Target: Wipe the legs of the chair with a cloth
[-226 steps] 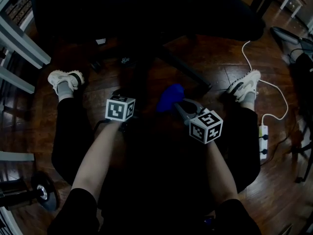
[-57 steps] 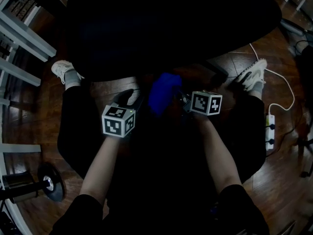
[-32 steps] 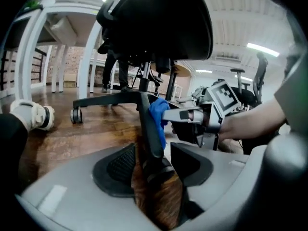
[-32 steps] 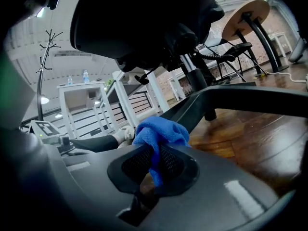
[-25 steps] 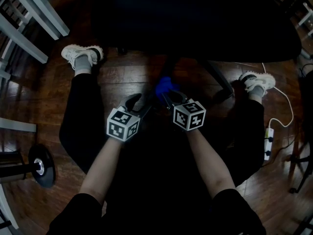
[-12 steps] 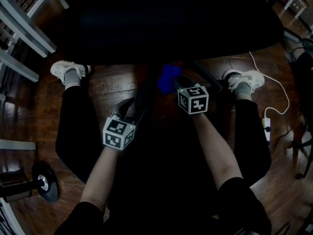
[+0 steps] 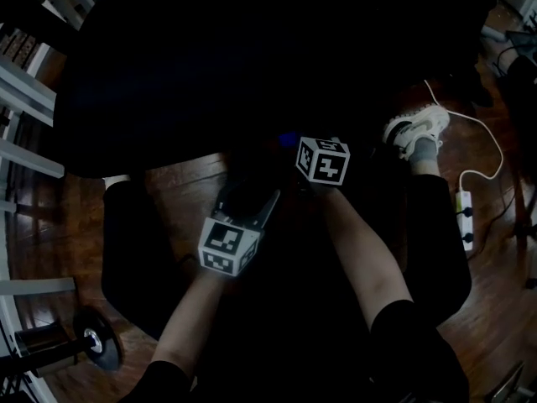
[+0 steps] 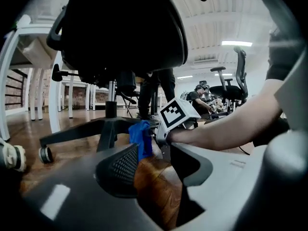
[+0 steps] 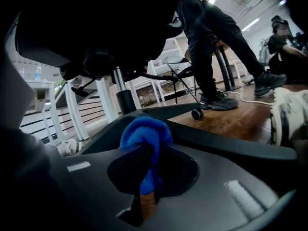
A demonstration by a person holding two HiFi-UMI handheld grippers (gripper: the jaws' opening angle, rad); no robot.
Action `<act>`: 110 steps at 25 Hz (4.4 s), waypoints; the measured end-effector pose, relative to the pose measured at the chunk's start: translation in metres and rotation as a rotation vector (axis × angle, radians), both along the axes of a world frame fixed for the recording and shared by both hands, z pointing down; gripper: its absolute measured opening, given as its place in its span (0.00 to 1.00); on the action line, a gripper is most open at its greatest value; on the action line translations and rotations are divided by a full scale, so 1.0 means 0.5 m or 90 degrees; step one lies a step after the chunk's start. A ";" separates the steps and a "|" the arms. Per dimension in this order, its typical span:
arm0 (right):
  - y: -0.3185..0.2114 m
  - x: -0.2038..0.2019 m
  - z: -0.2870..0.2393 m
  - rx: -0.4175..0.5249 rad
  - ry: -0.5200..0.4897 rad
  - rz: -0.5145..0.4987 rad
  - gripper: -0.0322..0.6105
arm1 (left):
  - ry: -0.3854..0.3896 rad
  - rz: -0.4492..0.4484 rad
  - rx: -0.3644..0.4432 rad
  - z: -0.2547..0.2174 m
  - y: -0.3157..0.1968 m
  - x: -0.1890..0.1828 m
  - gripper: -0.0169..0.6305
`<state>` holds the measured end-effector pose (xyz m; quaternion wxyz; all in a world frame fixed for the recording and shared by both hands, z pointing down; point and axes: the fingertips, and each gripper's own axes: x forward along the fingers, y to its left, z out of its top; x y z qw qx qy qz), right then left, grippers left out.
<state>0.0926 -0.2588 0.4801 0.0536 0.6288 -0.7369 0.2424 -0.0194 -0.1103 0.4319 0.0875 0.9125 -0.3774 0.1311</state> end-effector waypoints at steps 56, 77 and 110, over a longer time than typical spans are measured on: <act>0.070 0.212 -0.046 -0.026 0.285 -0.006 0.11 | -0.060 -0.032 -0.033 0.056 -0.016 0.067 0.35; 0.102 0.336 0.003 -0.122 0.275 -0.027 0.11 | -0.355 -0.244 -0.124 0.165 -0.154 -0.138 0.37; 0.184 0.319 0.040 -0.232 -0.381 -0.027 0.09 | -0.334 -0.171 -0.147 0.161 -0.132 -0.127 0.27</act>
